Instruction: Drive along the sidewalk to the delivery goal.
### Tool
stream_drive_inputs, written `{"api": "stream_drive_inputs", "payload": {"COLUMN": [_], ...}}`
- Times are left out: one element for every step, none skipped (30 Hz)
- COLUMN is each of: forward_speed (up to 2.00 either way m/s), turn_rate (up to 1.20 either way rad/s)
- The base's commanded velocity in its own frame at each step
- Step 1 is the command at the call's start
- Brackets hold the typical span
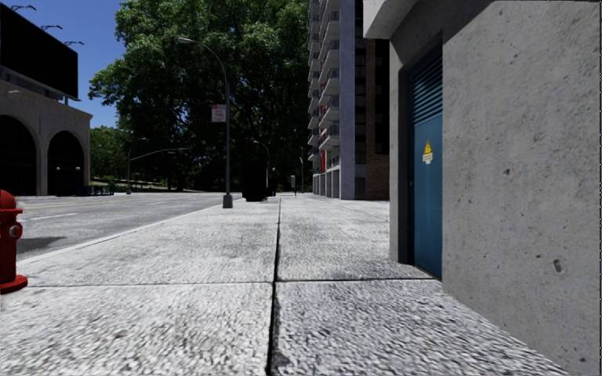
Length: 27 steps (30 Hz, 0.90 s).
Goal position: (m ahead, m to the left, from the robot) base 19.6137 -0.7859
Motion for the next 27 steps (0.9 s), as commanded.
{"api": "stream_drive_inputs", "payload": {"forward_speed": [2.00, 2.00, 2.00, 2.00, 2.00, 2.00, 2.00, 2.00, 2.00, 2.00, 2.00, 2.00, 2.00, 2.00, 2.00, 2.00, 2.00, 2.00, 2.00, 2.00, 2.00, 2.00, 2.00, 2.00, 2.00, 2.00, 2.00], "turn_rate": [0.00, 0.00, 0.00, 0.00, 0.00, 0.00, 0.00, 0.00, 0.00, 0.00, 0.00, 0.00, 0.00, 0.00, 0.00, 0.00, 0.00, 0.00, 0.00, 0.00, 0.00, 0.00, 0.00, 0.00, 0.00, 0.00, 0.00]}}
